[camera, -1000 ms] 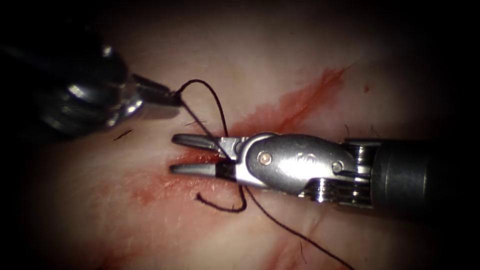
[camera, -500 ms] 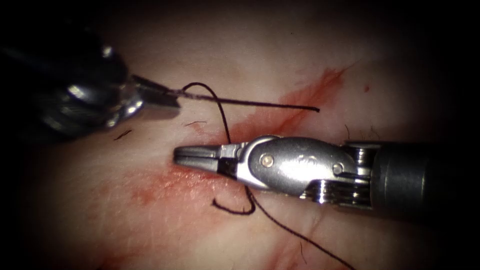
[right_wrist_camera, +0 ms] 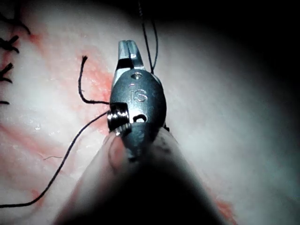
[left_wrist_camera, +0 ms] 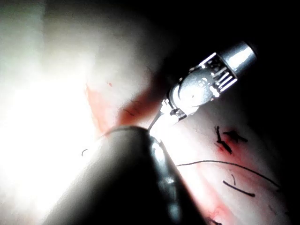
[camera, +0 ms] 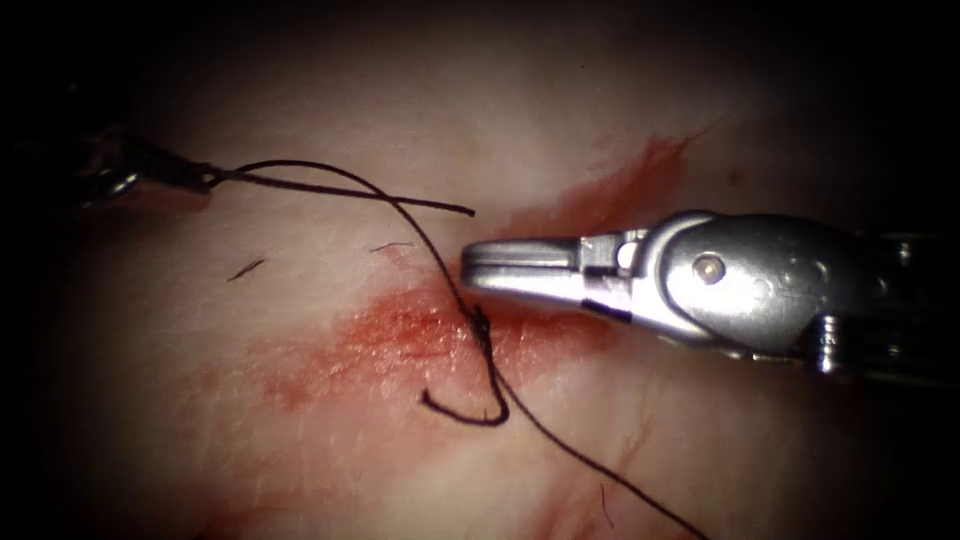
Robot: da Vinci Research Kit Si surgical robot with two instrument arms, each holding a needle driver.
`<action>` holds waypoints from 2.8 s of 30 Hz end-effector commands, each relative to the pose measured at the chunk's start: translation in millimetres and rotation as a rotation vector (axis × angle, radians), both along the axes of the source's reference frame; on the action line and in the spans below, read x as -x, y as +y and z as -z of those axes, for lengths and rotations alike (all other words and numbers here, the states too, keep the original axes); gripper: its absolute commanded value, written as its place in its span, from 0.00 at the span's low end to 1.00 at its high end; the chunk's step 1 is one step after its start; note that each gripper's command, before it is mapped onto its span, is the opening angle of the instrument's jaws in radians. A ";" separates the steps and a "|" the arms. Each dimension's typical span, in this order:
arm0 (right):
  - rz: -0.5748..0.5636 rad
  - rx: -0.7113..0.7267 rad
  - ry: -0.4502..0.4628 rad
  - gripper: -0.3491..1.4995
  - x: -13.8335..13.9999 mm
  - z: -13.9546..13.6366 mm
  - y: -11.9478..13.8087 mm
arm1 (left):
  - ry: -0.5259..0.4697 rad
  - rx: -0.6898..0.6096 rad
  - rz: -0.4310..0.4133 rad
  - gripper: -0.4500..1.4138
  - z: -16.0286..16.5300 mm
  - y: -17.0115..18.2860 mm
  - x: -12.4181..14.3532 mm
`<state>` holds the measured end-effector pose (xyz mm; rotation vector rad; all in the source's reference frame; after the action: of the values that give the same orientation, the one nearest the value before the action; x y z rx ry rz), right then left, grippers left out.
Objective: Wound Closure
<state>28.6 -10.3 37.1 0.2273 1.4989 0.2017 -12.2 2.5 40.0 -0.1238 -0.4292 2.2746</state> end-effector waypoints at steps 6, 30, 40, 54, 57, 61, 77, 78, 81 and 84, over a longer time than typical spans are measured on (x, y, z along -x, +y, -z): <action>-0.043 0.004 -0.022 0.50 4.2 0.0 0.0 | 0.059 -0.060 -0.019 0.00 -5.4 0.1 -4.4; -0.059 -0.073 -0.036 0.64 3.8 -4.2 -2.4 | -0.239 0.360 -0.349 0.69 1.1 3.8 0.7; -0.060 -0.078 -0.036 0.66 3.5 -3.9 -2.8 | -0.621 0.502 -0.598 0.68 2.8 1.9 5.7; -0.063 -0.082 -0.038 0.69 3.0 -3.6 -3.2 | -0.683 0.562 -0.715 0.71 -6.1 0.6 3.2; -0.063 -0.082 -0.038 0.71 3.0 -3.6 -3.2 | -0.778 0.609 -0.895 0.69 -6.7 -0.8 2.8; -0.063 -0.083 -0.037 0.70 2.9 -3.5 -3.3 | -0.881 0.589 -1.084 0.68 -7.3 -3.1 2.1; -0.065 -0.084 -0.035 0.69 2.8 -3.1 -3.4 | -0.516 0.191 -1.070 0.67 -15.2 -7.5 -0.1; -0.065 -0.084 -0.035 0.69 2.8 -3.1 -3.4 | -0.495 0.150 -1.002 0.67 -15.1 -7.6 -0.4; -0.065 -0.084 -0.035 0.69 2.7 -3.1 -3.4 | -0.414 -0.019 -0.736 0.54 -14.6 -7.7 -1.4; -0.066 -0.083 -0.035 0.71 2.6 -3.1 -3.5 | -0.431 -0.151 -0.549 0.59 -13.6 -7.0 -2.7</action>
<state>25.1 -14.0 39.9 0.2411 1.4631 0.3220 -9.1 -4.5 53.1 -0.4619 -0.9515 2.7379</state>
